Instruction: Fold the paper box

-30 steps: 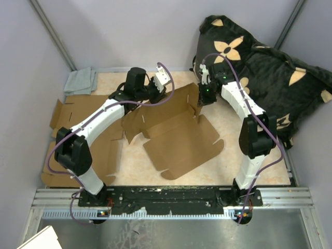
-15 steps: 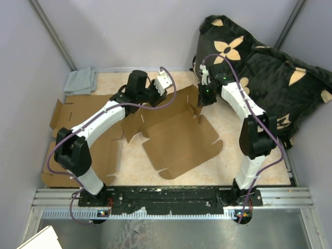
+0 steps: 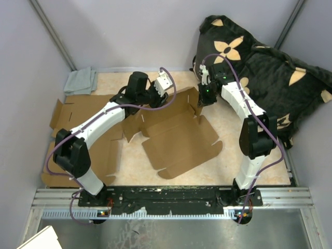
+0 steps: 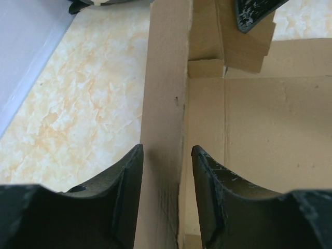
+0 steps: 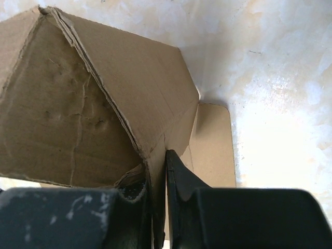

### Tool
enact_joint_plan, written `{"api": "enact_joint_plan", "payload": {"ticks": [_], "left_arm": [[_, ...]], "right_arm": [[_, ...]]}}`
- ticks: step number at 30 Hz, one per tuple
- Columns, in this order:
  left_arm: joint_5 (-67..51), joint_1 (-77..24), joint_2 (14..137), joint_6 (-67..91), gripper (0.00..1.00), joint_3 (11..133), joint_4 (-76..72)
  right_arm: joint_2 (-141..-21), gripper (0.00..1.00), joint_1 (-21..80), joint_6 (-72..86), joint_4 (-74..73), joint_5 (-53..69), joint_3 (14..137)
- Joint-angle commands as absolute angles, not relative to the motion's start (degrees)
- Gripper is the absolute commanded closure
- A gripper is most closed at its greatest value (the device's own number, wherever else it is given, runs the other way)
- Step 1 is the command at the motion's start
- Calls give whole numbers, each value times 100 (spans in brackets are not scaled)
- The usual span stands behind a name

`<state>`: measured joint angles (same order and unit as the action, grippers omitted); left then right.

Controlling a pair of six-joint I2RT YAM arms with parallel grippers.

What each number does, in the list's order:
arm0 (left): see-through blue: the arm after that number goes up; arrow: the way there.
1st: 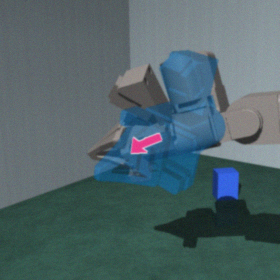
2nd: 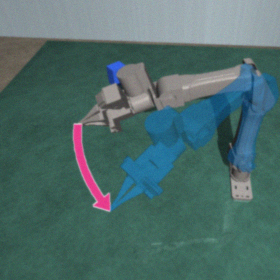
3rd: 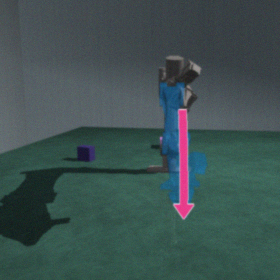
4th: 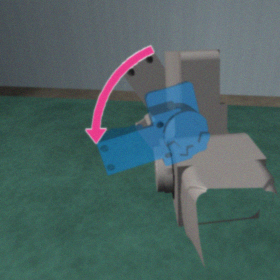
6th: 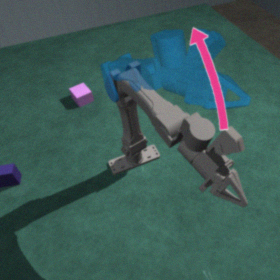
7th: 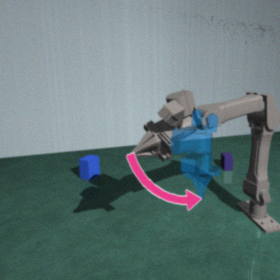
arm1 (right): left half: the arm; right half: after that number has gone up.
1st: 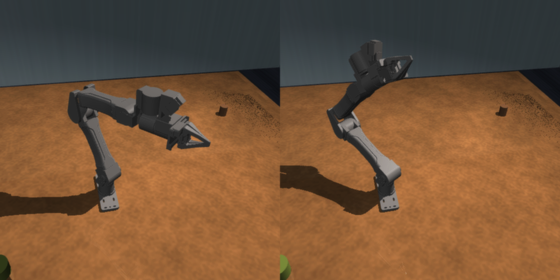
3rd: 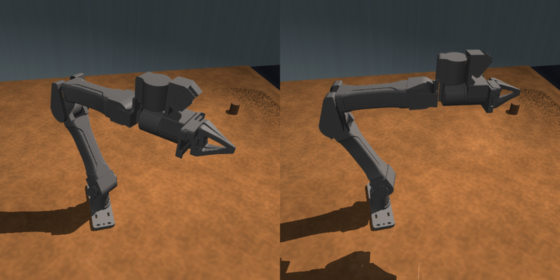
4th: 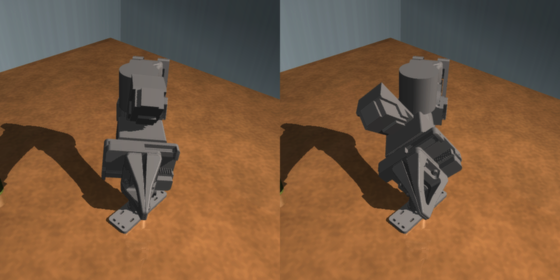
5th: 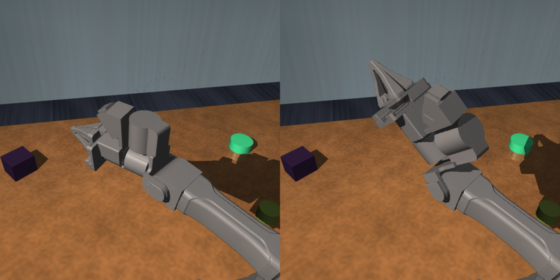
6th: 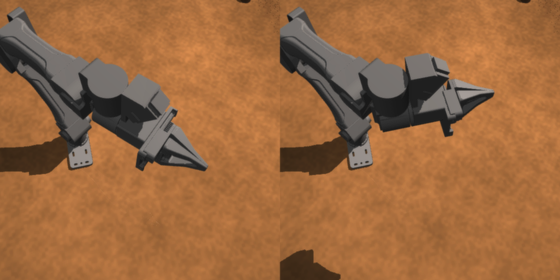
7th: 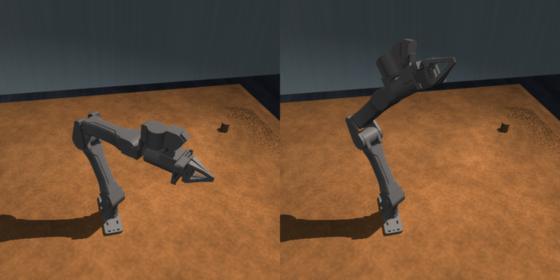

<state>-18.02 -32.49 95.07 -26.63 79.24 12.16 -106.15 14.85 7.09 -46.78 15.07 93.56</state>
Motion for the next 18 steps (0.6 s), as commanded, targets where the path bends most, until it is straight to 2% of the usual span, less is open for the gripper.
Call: {"api": "enact_joint_plan", "payload": {"ticks": [1, 8, 11, 18], "left_arm": [[-2096, -3278, 9199, -2353, 50, 8034, 1365], [-2714, -3278, 9026, -2222, 49, 8110, 1698], [-2938, -3278, 8947, -2247, 42, 8138, 1821], [-2404, -3155, 8805, -1650, 41, 8191, 1213]], "right_arm": [[-10603, 90, 1511, 723, -4729, 1530, 9651], [-10604, 92, 1507, 773, -4738, 1474, 9626], [-10612, 92, 1502, 773, -4746, 1468, 9616], [-10604, 92, 1507, 756, -4746, 1477, 9563]]}}
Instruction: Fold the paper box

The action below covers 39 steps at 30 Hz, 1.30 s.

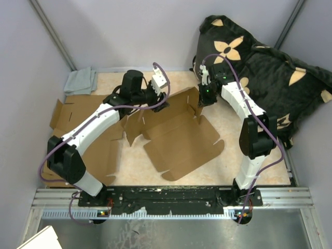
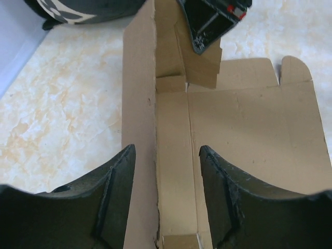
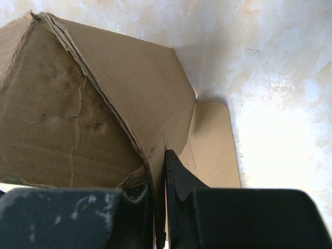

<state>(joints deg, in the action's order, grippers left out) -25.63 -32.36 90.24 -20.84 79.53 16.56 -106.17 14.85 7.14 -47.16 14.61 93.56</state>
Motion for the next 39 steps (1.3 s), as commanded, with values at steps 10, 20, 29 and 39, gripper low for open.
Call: {"api": "enact_joint_plan", "payload": {"ticks": [10, 20, 29, 39], "left_arm": [[-2059, -2173, 9723, 460, 50, 9132, 357], [-4039, -2153, 10392, 71, 52, 9564, 1238], [-4588, -2152, 10404, 79, 51, 9096, 1176], [-4572, -2171, 10443, -53, 50, 8834, 1331]], "right_arm": [[-10577, 92, 1507, 807, -4644, 1550, 9444], [-10623, 92, 1509, 865, -4599, 1673, 9503], [-10661, 91, 1512, 848, -4651, 1775, 9613], [-10676, 90, 1542, 827, -4710, 1784, 9663]]}}
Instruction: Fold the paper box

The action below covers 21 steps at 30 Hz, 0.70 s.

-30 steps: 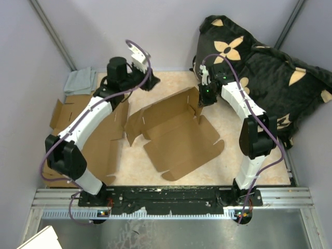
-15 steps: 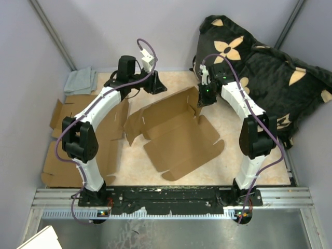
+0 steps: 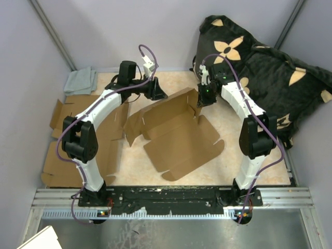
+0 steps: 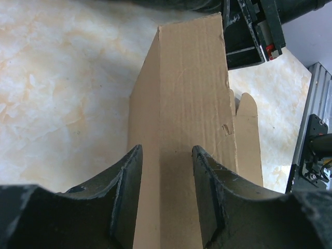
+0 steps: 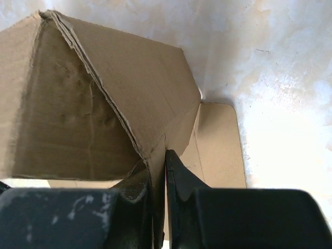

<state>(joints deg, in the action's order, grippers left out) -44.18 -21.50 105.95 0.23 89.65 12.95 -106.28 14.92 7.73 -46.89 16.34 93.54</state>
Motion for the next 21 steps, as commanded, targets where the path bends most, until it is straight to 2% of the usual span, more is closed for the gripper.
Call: {"api": "enact_joint_plan", "payload": {"ticks": [1, 6, 10, 17, 21], "left_arm": [[-4558, -2172, 10441, -72, 50, 8810, 1354], [-4242, -2243, 10472, -297, 51, 8724, 1581], [-4157, -2259, 10533, -354, 52, 8703, 1664], [-4353, -2243, 10711, -300, 53, 8706, 1649], [-4492, -2209, 10875, -167, 54, 8821, 1678]], "right_arm": [[-10686, 90, 1546, 828, -4711, 1784, 9672], [-10705, 87, 1556, 814, -4713, 1874, 9712], [-10684, 81, 1555, 734, -4664, 2113, 9693], [-10552, 59, 1556, 422, -4413, 2469, 9452], [-10479, 52, 1548, 125, -4398, 2544, 9383]]}}
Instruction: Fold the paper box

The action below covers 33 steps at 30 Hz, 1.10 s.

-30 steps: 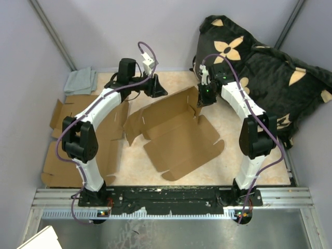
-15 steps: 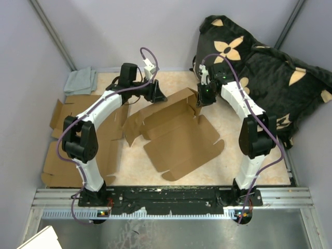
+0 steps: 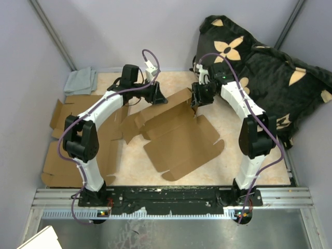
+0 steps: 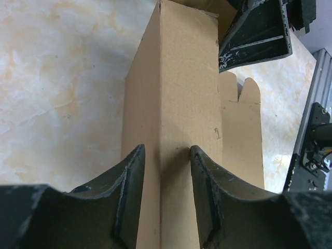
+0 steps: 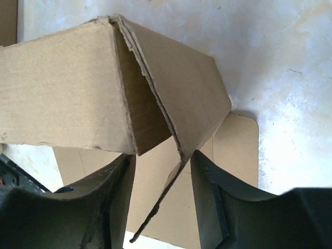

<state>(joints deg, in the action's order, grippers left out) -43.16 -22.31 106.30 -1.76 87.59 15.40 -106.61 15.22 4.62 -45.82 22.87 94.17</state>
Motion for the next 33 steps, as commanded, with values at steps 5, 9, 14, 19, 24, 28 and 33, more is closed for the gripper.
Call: {"api": "enact_joint_plan", "payload": {"ticks": [5, 9, 14, 19, 24, 28, 33], "left_arm": [[-4611, -2146, 11000, -59, 54, 8983, 1690], [-4657, -2098, 11030, -9, 54, 9026, 1688], [-4773, -2050, 11035, 62, 54, 9018, 1644], [-4879, -2039, 11104, 149, 54, 9052, 1609], [-4885, -2020, 11166, 158, 54, 9117, 1644], [-4892, -1999, 11184, 159, 54, 9122, 1636], [-4945, -1986, 11252, 210, 54, 9195, 1630]], "right_arm": [[-10150, 48, 1350, 1, -4059, 2730, 9170], [-9739, 47, 1004, 0, -3475, 3057, 8860], [-9116, 47, 616, -88, -2368, 3181, 8185], [-8753, 46, 459, -186, -1427, 3553, 7674], [-8828, 48, 374, -240, -1295, 3114, 7630], [-9151, 49, 367, -683, -1257, 2743, 7500], [-9235, 50, 368, -904, -372, 3013, 6866]]}}
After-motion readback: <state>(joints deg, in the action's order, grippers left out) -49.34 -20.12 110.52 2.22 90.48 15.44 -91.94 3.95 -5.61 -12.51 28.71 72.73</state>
